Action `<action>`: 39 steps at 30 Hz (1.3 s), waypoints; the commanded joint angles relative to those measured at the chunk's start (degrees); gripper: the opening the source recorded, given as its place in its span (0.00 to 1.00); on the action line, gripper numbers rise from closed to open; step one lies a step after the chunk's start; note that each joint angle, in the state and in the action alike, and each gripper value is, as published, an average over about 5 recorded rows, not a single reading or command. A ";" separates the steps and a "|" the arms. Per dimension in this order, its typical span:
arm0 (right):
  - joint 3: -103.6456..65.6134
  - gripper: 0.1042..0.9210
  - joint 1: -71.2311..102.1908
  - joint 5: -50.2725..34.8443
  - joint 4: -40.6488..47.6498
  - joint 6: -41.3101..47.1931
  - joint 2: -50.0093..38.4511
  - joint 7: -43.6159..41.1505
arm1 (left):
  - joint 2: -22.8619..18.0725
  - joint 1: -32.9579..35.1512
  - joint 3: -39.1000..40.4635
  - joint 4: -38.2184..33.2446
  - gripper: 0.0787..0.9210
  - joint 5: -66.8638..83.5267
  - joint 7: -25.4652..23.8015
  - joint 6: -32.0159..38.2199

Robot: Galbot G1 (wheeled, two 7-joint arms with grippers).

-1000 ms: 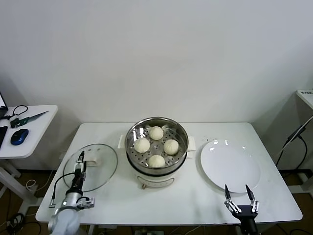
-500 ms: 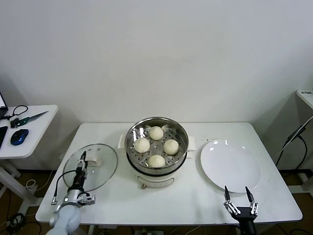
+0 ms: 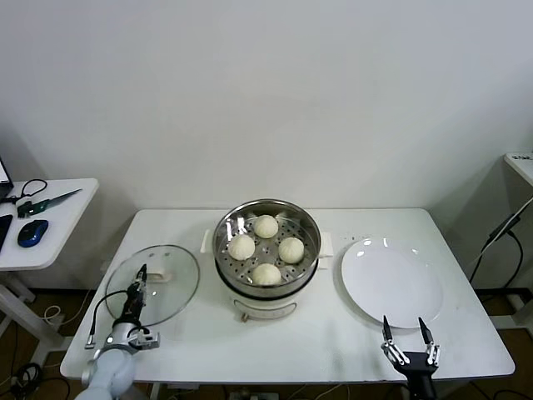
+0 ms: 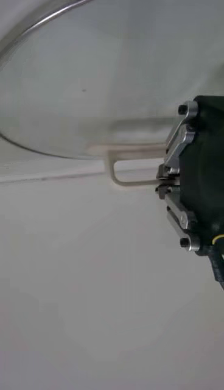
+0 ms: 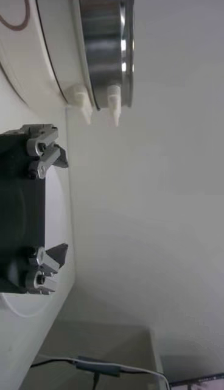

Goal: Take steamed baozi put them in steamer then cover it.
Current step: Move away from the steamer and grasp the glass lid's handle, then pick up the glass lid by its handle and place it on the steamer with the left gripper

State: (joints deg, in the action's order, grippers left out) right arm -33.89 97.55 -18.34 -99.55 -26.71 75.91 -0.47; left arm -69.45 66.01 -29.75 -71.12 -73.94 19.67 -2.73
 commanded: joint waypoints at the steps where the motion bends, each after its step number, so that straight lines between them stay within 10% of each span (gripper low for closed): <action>1: -0.10 0.88 -0.04 0.03 -0.15 -0.01 0.02 0.10 | -0.12 -0.57 0.31 0.73 0.08 -0.02 -0.19 0.30; 15: -0.40 0.88 0.05 2.26 -0.80 0.11 0.29 1.00 | 3.46 3.20 -0.83 -17.58 0.07 12.30 -4.31 -1.94; 28: -0.51 0.88 -0.41 4.72 -1.03 0.60 0.72 2.24 | 12.98 4.07 -0.43 -44.23 0.07 23.73 -22.21 -21.27; 39: -0.88 0.88 -0.92 5.88 0.51 0.47 0.83 2.48 | 12.96 -1.83 19.69 -54.18 0.07 14.82 -30.11 -36.98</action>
State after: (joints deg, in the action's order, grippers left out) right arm -34.49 96.70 -13.28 -99.75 -26.07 76.61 1.86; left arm -59.26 63.83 -14.10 -117.92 -60.55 -7.87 -34.02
